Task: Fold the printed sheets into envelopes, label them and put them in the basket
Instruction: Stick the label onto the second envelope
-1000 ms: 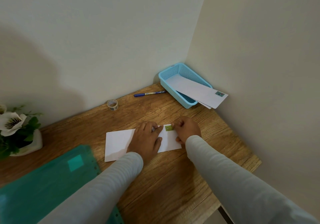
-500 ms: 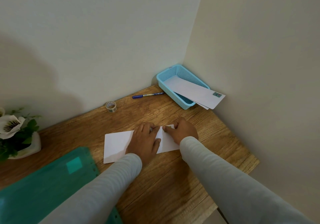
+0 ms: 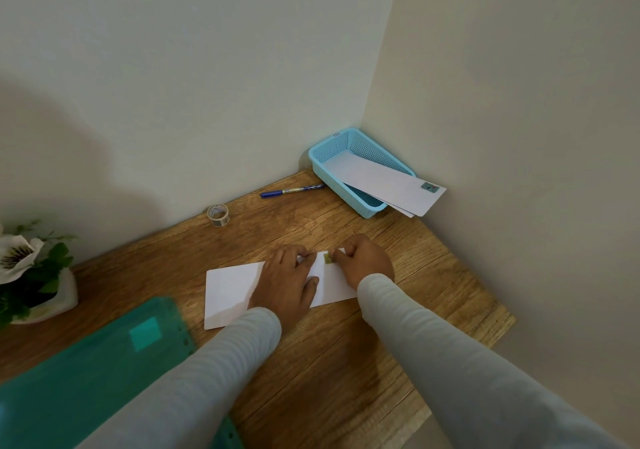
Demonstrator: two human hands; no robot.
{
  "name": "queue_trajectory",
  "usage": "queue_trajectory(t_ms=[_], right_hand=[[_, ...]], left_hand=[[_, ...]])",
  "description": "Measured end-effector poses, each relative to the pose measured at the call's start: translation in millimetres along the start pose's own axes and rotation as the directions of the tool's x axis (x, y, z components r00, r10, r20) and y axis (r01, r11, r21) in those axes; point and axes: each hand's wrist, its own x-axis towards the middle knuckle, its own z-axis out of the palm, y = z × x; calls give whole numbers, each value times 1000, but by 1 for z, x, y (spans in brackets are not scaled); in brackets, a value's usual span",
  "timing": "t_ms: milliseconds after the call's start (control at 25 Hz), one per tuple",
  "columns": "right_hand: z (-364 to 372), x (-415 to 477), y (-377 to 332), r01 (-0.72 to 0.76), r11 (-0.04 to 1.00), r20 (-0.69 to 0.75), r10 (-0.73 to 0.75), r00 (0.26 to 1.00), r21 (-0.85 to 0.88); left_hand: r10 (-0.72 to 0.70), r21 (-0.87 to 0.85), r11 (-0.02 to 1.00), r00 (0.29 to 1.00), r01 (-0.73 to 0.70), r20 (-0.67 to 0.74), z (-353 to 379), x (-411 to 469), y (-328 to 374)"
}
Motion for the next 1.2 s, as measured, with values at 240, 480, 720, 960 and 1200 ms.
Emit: queue_trajectory(t_ms=[240,480,720,960,1200], right_hand=[[-3,2,15,82,990,10,-84,996,117],[-1,0,7,63,998,38,-63,997,-18],[-2,1,3,43,998,75,-39,996,-43],[-2,0,-7,3,991,52,4,999,-137],[-6,2,8,67,997,24,-69,997,46]], left_hand=[[30,-2,1000,1000,-30,6,-3,0,0],[26,-8,1000,1000,-26,4,-3,1,0],[19,12,1000,1000,-19,1,-1,0,0],[27,20,999,1000,-26,-9,-1,0,0],[11,34,999,1000,-10,-22,1,1,0]])
